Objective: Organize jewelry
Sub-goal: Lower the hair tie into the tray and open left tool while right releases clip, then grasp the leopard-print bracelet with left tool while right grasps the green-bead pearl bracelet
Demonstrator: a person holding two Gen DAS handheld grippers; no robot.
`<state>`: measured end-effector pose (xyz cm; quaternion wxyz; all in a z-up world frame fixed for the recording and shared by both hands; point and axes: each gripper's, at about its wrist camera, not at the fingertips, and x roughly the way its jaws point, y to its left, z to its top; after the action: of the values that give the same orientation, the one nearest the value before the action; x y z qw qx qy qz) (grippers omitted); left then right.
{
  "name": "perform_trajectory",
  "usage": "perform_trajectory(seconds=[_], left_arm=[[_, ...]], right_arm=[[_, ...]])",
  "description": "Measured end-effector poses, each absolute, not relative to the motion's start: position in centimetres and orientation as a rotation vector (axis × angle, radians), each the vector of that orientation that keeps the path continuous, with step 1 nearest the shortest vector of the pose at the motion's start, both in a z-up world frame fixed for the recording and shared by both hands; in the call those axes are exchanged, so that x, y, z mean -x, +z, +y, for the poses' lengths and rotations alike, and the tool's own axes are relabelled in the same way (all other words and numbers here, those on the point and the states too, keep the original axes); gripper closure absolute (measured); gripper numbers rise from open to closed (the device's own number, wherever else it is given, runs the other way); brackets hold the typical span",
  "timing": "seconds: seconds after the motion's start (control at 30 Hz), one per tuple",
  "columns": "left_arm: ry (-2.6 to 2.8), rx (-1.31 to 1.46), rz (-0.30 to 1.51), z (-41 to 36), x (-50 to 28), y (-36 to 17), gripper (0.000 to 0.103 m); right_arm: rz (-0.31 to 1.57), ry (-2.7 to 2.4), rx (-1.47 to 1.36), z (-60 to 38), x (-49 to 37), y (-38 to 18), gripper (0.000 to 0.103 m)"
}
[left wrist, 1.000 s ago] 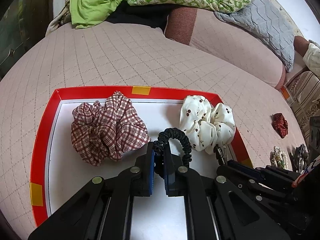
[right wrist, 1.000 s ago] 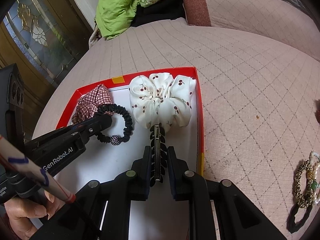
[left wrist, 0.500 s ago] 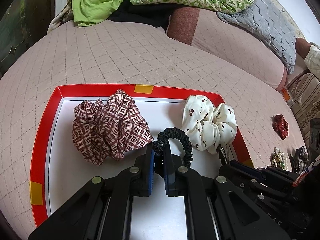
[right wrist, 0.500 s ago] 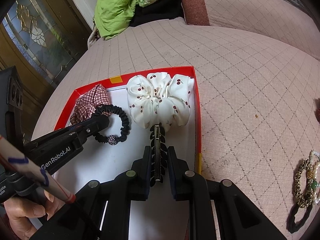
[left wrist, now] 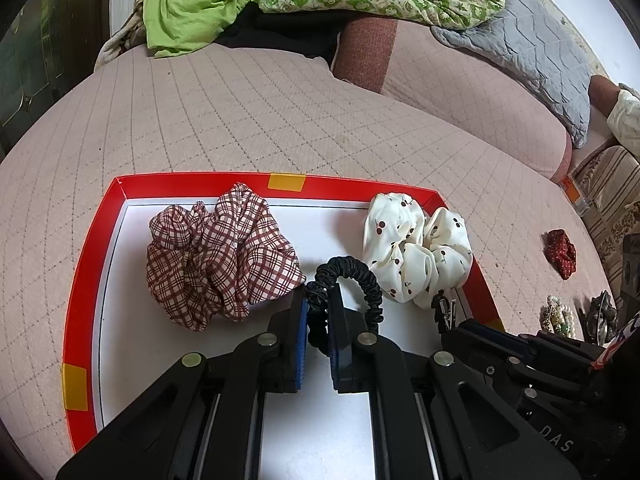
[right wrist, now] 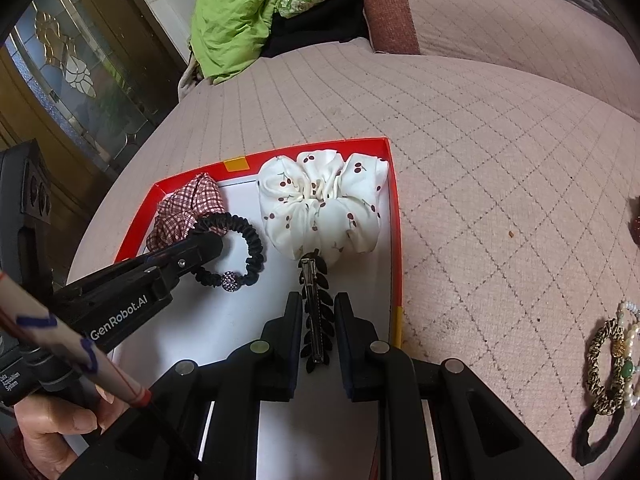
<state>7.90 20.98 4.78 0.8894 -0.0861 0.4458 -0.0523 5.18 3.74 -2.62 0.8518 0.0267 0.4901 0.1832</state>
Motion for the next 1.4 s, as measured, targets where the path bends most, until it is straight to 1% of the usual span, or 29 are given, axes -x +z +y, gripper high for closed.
perform_trajectory(seconds=[0.03,0.07,0.13,0.17,0.2,0.57,0.83,1.13,1.4], left_arm=[[-0.109,0.178,0.926,21.0,-7.9,4.8,0.093],[-0.109,0.179,0.924,21.0,-7.9,4.8,0.090],[-0.104,0.177,0.913,21.0,-7.8,5.0,0.077],[-0.103,0.177,0.905,21.0,-7.7,5.1,0.068],[-0.103,0.177,0.891,21.1,-7.5,5.4,0.067],[-0.130,0.210,0.807,21.1,-6.2,7.2,0.067],[-0.214,0.155,0.732,18.2,-4.5,8.4,0.067],[-0.314,0.124,0.759,14.6,-3.4,8.6,0.067],[-0.427,0.121,0.793,9.6,-2.0,9.1,0.067]], right_arm=[[1.029,0.387,-0.060,3.7,-5.1,-2.5,0.085],[1.028,0.389,-0.064,3.7,-5.1,-2.4,0.085],[1.022,0.392,-0.067,3.6,-5.0,-2.2,0.085],[1.017,0.393,-0.069,3.6,-5.0,-2.0,0.085],[1.009,0.395,-0.074,3.5,-4.9,-1.7,0.085],[0.924,0.384,-0.158,0.8,-3.9,1.4,0.085],[0.904,0.336,-0.202,-2.5,-3.4,2.4,0.085],[0.878,0.222,-0.246,-9.5,-2.1,3.6,0.085],[0.908,0.071,-0.284,-17.4,-0.6,2.1,0.085]])
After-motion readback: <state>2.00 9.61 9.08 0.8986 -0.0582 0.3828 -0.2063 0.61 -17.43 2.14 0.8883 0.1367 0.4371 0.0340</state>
